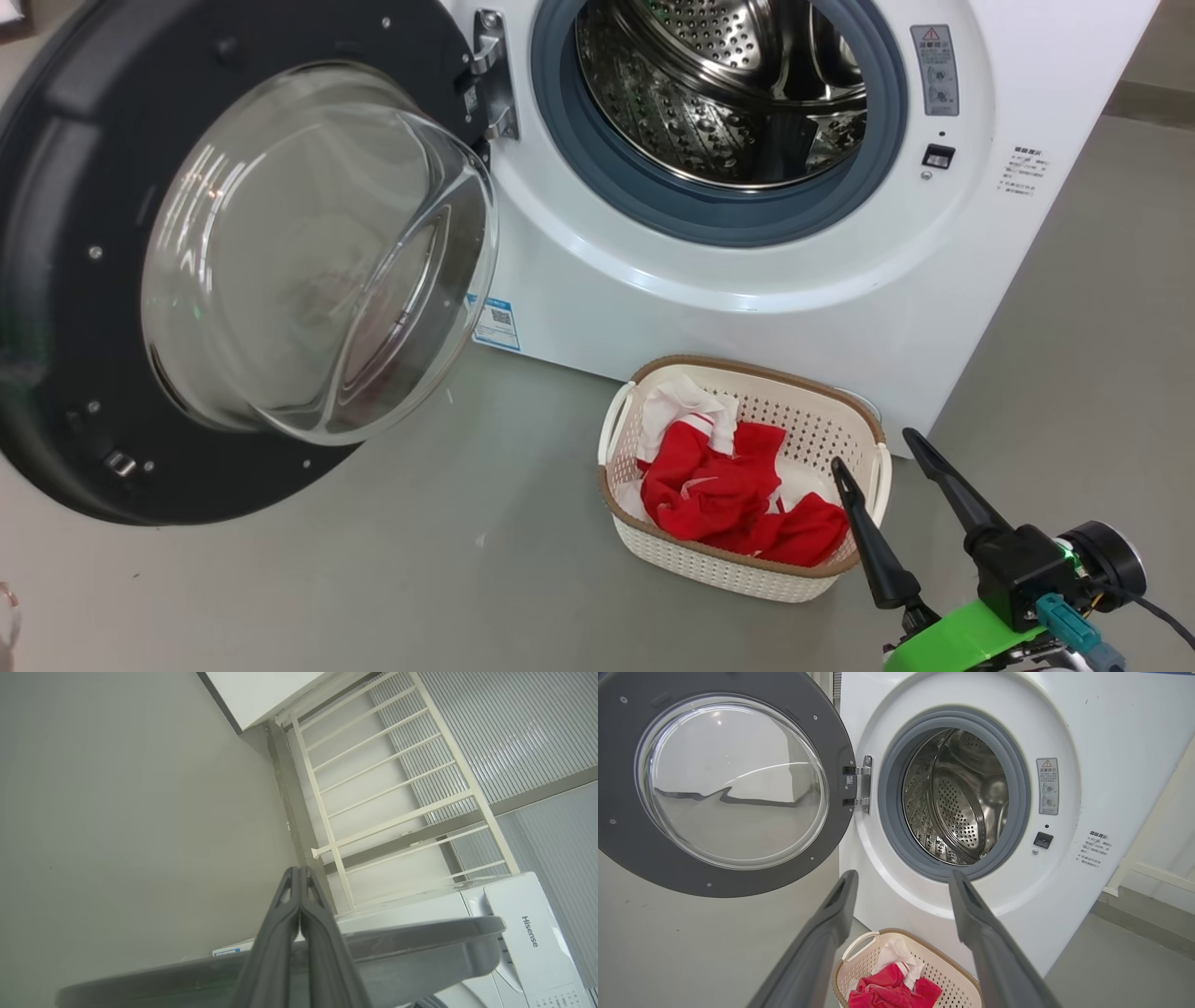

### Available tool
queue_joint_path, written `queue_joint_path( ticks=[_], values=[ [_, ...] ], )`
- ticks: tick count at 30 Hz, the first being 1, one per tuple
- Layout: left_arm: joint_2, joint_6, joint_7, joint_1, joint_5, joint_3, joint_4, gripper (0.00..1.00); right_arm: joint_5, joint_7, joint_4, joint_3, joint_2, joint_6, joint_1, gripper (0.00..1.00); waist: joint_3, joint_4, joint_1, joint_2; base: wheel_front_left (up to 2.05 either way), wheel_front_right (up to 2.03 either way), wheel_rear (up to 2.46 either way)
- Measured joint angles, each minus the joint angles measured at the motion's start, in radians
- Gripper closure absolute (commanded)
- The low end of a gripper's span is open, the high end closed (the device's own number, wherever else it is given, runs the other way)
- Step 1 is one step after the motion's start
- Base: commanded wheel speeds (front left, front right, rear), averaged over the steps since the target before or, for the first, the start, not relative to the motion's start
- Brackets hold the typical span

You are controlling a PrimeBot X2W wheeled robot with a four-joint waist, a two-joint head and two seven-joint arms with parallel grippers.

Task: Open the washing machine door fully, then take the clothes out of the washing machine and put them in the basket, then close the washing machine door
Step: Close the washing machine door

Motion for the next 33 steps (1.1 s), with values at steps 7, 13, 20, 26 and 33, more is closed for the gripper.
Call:
queue_joint_path(
  ticks=[7, 13, 20, 26, 33],
  values=[
    [0.015, -0.072, 0.150, -0.009, -0.040, -0.005, 0.080, 1.00, 0.000, 0.013, -0.013, 0.008, -0.007, 0.000, -0.002, 0.00, 0.010, -0.012, 0.0000, 0.0000, 0.00, 0.00, 0.00],
    [0.047, -0.120, 0.277, -0.009, -0.094, 0.001, 0.113, 1.00, 0.000, 0.016, -0.016, 0.009, -0.011, 0.000, -0.002, 0.00, 0.012, -0.014, 0.0000, 0.0000, 0.00, 0.00, 0.00],
    [0.046, -0.158, 0.368, -0.008, -0.146, 0.016, 0.131, 1.00, 0.001, 0.016, -0.017, 0.010, -0.009, 0.000, -0.002, 0.00, 0.015, 0.001, 0.0000, 0.0000, 0.00, 0.00, 0.00],
    [0.020, -0.184, 0.423, -0.005, -0.198, 0.043, 0.139, 1.00, 0.009, 0.015, -0.008, 0.014, -0.002, 0.000, -0.001, 0.00, 0.015, 0.021, 0.0000, 0.0000, 0.00, 0.00, 0.00],
    [-0.031, -0.195, 0.477, 0.016, -0.226, 0.047, 0.105, 1.00, 0.011, 0.005, 0.011, 0.021, 0.008, 0.000, -0.001, 0.00, 0.004, 0.040, 0.0000, 0.0000, 0.00, 0.00, 0.00]
  ],
)
